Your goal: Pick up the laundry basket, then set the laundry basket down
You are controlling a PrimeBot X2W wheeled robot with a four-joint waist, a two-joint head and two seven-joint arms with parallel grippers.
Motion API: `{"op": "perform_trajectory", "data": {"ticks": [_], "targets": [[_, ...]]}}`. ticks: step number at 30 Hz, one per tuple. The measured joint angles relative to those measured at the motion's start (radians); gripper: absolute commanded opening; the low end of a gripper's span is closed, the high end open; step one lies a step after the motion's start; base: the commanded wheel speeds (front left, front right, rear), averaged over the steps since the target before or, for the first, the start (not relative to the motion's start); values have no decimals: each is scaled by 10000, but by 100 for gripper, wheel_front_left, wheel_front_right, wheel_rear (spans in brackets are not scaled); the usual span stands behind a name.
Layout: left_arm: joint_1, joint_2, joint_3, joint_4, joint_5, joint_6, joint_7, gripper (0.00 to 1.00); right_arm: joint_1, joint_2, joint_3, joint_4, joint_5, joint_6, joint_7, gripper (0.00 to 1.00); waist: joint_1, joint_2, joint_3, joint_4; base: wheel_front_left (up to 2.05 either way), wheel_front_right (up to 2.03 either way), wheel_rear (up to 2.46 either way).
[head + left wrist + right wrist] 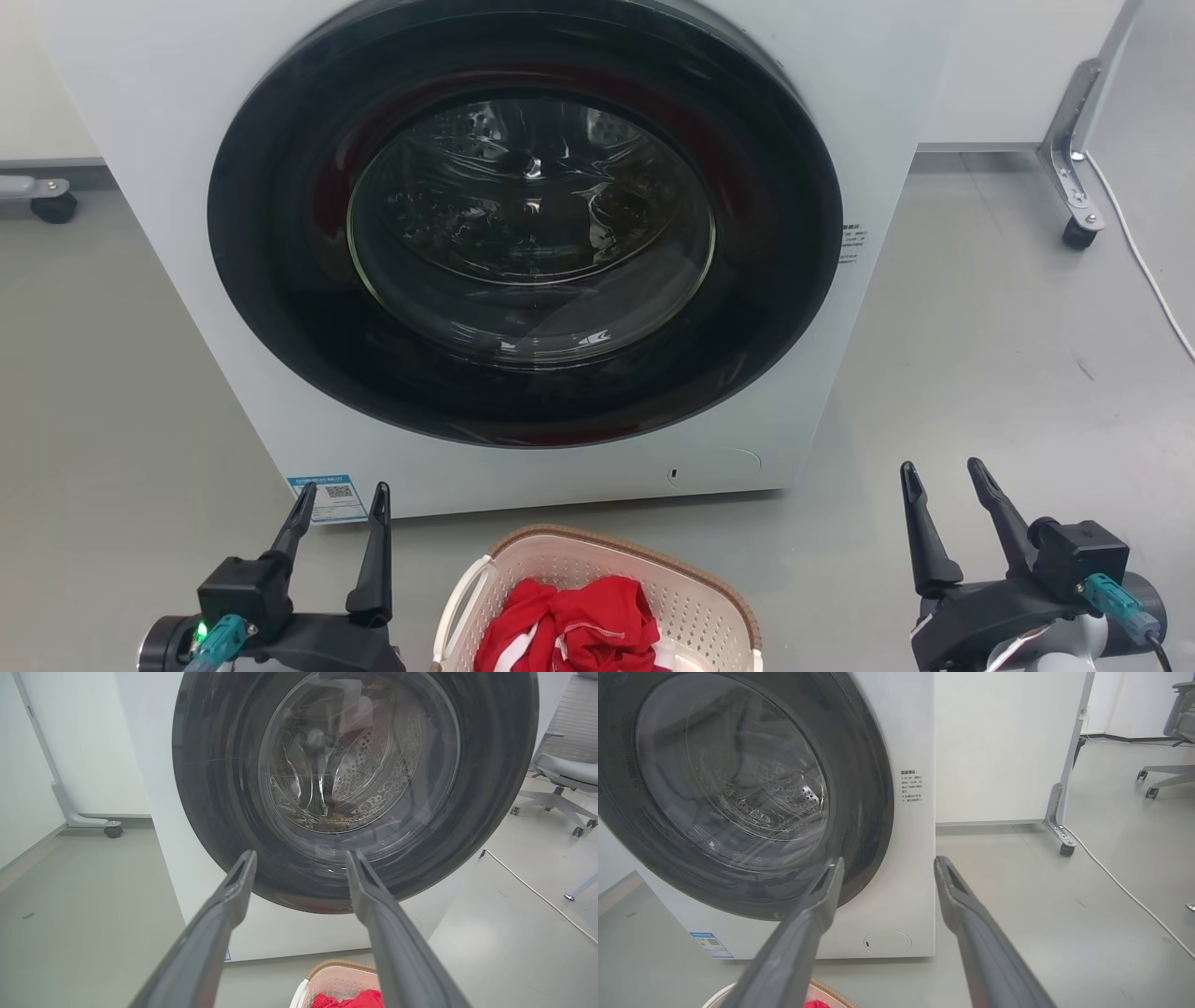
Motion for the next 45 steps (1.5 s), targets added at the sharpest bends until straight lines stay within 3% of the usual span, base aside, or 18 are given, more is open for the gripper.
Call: {"op": "perform_trajectory", "data": {"ticks": [10, 25, 45], "targets": [[0, -42, -2, 23, -38, -4, 42, 100, 0, 31, -40, 84, 42, 255, 0, 100, 0, 1, 20, 32, 0, 0, 0], [2, 13, 10, -56, -17, 12, 75, 100, -1, 46, -79, 111, 21, 357, 0, 100, 0, 0, 211, 75, 0, 0, 0], [-533, 6, -19, -621, -6, 56, 161, 100, -311, 88, -188, -320, -73, 393, 0, 100, 1, 0, 1928, 68, 0, 0, 0]]}}
